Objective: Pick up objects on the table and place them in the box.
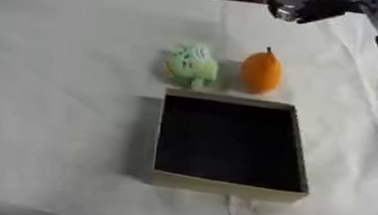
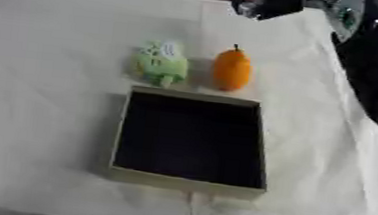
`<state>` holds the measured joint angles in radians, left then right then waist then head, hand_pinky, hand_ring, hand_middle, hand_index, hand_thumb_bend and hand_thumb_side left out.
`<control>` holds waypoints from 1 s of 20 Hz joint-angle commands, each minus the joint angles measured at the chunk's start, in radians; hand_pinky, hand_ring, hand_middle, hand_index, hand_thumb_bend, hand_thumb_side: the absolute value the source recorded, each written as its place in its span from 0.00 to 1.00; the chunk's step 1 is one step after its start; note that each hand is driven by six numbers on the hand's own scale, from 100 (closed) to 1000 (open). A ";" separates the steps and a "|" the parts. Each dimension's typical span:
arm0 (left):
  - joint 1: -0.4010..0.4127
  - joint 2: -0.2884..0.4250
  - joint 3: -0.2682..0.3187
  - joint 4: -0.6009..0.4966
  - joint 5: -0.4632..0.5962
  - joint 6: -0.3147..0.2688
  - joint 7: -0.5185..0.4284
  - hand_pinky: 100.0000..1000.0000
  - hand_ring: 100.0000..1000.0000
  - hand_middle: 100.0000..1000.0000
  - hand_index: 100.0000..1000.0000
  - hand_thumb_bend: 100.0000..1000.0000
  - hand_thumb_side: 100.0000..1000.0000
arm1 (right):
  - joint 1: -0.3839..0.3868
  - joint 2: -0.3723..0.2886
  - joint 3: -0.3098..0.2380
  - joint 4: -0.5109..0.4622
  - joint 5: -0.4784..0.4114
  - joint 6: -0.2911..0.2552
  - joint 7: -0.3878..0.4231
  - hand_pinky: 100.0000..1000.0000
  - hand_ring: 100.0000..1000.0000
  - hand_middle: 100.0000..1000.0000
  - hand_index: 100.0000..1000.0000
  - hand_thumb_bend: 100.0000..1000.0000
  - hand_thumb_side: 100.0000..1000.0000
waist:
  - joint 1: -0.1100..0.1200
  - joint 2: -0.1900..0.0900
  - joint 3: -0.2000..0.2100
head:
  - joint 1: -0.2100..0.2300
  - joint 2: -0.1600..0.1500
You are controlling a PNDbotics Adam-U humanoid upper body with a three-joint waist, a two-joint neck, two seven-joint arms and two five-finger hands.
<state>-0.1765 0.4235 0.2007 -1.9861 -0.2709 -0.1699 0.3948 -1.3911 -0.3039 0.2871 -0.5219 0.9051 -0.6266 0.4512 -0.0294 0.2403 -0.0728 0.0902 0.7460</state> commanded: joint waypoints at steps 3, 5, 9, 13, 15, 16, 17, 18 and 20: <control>-0.011 0.021 0.003 -0.014 0.005 -0.001 -0.007 0.80 0.56 0.69 0.86 0.02 0.92 | -0.019 -0.012 -0.025 0.025 0.008 -0.018 0.009 0.85 0.92 0.84 0.86 0.22 0.86 | 0.004 -0.015 0.002 | 0.002 0.002; -0.012 0.021 0.004 -0.014 0.005 0.000 -0.008 0.80 0.56 0.69 0.86 0.02 0.92 | -0.012 -0.012 -0.029 0.035 -0.006 -0.022 0.031 0.86 0.93 0.85 0.87 0.29 0.79 | 0.005 -0.015 0.002 | 0.003 0.001; -0.011 0.020 0.005 -0.014 0.005 0.000 -0.011 0.80 0.56 0.69 0.86 0.01 0.92 | -0.001 -0.018 -0.039 0.044 -0.055 -0.010 0.099 0.87 0.94 0.84 0.87 0.38 0.57 | 0.006 -0.014 0.001 | 0.005 0.001; -0.011 0.020 0.006 -0.014 0.006 0.001 -0.014 0.80 0.56 0.69 0.86 0.01 0.91 | 0.006 -0.027 -0.025 0.008 -0.086 0.014 0.155 0.87 0.94 0.85 0.87 0.40 0.49 | 0.007 -0.013 0.000 | 0.006 0.002; -0.011 0.019 0.007 -0.014 0.006 0.001 -0.016 0.80 0.56 0.69 0.86 0.00 0.91 | 0.011 -0.028 -0.015 -0.007 -0.096 0.023 0.172 0.88 0.94 0.85 0.87 0.40 0.47 | 0.007 -0.013 0.000 | 0.004 0.002; -0.011 0.019 0.007 -0.014 0.006 0.001 -0.017 0.80 0.56 0.69 0.86 0.00 0.91 | 0.014 -0.028 -0.013 -0.011 -0.103 0.027 0.179 0.88 0.94 0.84 0.87 0.39 0.45 | 0.007 -0.013 0.000 | 0.004 0.001; -0.011 0.019 0.008 -0.014 0.007 0.001 -0.017 0.80 0.56 0.69 0.86 0.00 0.91 | 0.016 -0.027 -0.012 -0.012 -0.112 0.032 0.186 0.88 0.94 0.84 0.87 0.39 0.45 | 0.008 -0.013 0.000 | 0.003 0.001; -0.011 0.018 0.008 -0.014 0.007 0.001 -0.017 0.80 0.56 0.69 0.86 0.00 0.91 | 0.020 -0.026 -0.012 -0.012 -0.121 0.036 0.192 0.89 0.94 0.84 0.87 0.37 0.43 | 0.008 -0.013 0.000 | 0.003 0.000; -0.011 0.017 0.009 -0.014 0.007 0.001 -0.019 0.80 0.56 0.69 0.86 0.00 0.90 | 0.027 -0.022 -0.012 -0.009 -0.149 0.043 0.214 0.89 0.94 0.84 0.87 0.35 0.40 | 0.009 -0.012 0.001 | 0.003 -0.001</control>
<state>-0.1773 0.4234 0.2011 -1.9861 -0.2647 -0.1675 0.3797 -1.3443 -0.3050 0.2770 -0.5102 0.7773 -0.5463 0.6129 -0.0255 0.2446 -0.0729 0.0940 0.7460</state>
